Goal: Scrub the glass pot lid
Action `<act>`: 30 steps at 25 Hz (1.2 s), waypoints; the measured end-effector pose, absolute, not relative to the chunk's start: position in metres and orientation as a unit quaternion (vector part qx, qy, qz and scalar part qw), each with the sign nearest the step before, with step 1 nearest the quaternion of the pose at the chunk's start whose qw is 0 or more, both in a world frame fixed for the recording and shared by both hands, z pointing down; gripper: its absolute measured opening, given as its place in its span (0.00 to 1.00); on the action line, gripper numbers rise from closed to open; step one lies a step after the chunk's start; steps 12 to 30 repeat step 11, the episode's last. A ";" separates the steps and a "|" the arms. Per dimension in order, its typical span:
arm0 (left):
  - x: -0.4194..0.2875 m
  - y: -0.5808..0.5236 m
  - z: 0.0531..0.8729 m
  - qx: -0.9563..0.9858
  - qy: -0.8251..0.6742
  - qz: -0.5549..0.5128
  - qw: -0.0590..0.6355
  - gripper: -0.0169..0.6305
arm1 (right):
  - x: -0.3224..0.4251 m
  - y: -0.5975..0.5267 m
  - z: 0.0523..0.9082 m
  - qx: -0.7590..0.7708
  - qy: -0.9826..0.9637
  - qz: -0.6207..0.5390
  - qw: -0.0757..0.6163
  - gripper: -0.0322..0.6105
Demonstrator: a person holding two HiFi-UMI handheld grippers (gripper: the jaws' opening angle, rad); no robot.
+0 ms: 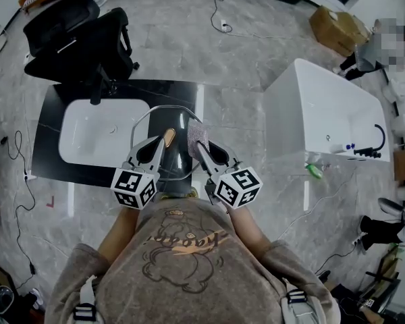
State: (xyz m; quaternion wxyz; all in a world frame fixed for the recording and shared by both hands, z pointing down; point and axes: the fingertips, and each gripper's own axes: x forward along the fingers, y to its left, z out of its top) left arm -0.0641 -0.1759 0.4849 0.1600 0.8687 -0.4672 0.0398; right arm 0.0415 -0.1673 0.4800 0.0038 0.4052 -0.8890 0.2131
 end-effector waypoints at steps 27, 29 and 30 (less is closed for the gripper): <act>-0.053 -0.178 0.478 0.875 -0.451 0.025 0.175 0.05 | 0.039 -0.166 0.482 0.394 -0.894 0.215 0.008 0.17; -0.053 -0.178 0.478 0.875 -0.451 0.025 0.175 0.05 | 0.039 -0.166 0.482 0.394 -0.894 0.215 0.008 0.17; -0.053 -0.178 0.478 0.875 -0.451 0.025 0.175 0.05 | 0.039 -0.166 0.482 0.394 -0.894 0.215 0.008 0.17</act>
